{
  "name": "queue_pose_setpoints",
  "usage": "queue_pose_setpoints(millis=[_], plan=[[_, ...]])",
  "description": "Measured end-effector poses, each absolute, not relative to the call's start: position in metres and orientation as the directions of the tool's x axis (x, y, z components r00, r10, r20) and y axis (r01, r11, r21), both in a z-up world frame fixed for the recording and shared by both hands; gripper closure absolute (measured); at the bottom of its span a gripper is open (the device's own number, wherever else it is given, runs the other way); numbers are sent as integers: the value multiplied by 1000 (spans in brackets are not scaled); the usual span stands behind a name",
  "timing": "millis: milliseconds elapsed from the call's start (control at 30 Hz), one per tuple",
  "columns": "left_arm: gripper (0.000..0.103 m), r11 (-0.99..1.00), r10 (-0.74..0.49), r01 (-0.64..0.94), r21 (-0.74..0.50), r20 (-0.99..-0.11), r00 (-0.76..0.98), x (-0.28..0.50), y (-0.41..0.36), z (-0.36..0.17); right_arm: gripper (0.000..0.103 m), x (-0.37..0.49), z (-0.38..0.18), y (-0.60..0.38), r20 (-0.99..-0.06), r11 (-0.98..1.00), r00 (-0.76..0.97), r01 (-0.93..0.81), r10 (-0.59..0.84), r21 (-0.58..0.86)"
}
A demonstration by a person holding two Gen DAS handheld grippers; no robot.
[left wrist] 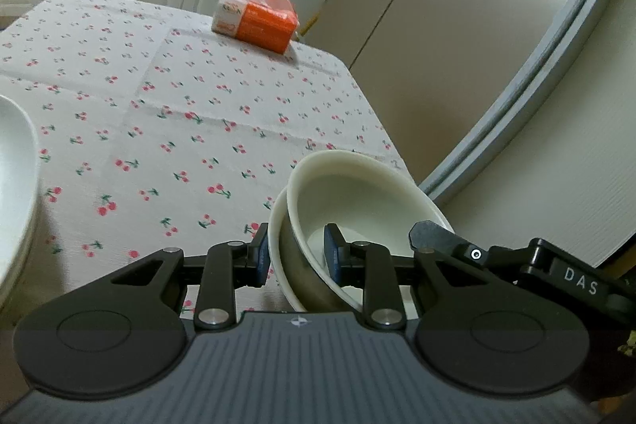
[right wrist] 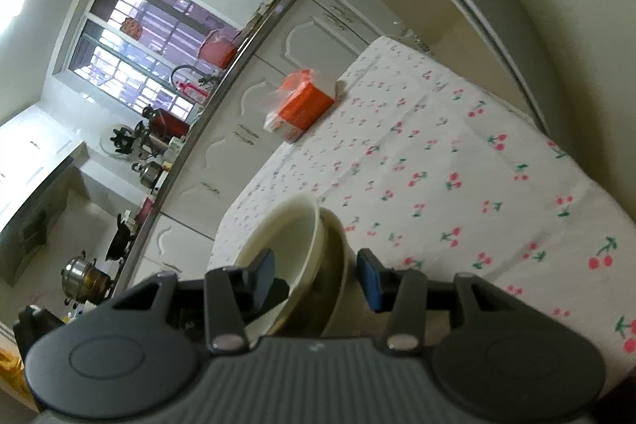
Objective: Organize plates and bowls
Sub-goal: 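Lower the nested bowls onto the white plate stack with both grippers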
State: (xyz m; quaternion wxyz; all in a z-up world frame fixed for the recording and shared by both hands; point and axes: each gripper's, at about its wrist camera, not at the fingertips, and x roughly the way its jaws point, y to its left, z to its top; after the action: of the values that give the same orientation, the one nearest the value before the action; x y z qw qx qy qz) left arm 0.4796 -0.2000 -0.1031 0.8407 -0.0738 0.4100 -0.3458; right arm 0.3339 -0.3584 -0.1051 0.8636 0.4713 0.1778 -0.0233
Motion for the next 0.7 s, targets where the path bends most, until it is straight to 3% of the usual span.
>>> queue_pose_setpoints(millis=[300,700], plan=[[74,772,-630,484,-412,-599,495,481,-159,-74,56,355,-81,-332,-302,596,933,133,194,792],[74,850,-524,351,-392,-575,628,502,-76,-49,56,416,-57,-270,-303,640,883,4,358,769]])
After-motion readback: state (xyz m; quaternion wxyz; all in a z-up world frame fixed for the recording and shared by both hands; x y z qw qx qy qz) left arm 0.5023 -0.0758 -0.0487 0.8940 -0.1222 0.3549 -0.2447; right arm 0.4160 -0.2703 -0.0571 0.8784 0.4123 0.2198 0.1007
